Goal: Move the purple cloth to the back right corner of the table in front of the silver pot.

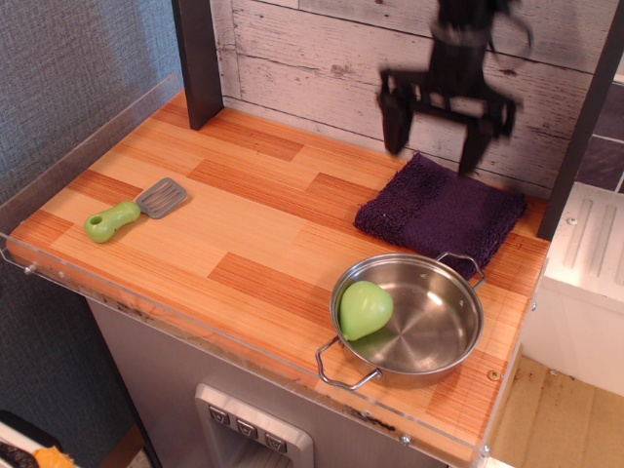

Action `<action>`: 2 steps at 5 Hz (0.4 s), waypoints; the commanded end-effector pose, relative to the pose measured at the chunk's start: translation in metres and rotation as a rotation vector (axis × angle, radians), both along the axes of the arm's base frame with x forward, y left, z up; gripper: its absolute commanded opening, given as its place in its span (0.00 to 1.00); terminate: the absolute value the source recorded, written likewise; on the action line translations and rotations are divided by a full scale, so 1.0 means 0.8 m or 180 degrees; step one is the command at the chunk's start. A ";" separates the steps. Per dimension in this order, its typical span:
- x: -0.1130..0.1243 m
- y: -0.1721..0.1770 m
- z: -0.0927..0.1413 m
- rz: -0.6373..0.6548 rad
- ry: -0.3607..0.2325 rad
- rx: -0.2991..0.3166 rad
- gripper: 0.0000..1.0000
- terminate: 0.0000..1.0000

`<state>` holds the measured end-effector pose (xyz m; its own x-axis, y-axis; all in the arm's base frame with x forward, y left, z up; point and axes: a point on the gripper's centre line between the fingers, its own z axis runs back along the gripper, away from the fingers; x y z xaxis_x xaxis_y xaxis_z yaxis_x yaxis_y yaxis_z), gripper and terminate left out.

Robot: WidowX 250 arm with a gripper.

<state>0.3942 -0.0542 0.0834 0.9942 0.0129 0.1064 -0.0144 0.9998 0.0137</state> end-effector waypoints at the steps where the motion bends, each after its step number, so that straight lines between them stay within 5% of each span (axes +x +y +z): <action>1: -0.052 0.100 0.089 -0.0418 -0.0222 -0.0003 1.00 0.00; 2: -0.085 0.161 0.094 -0.0361 -0.0258 0.0102 1.00 0.00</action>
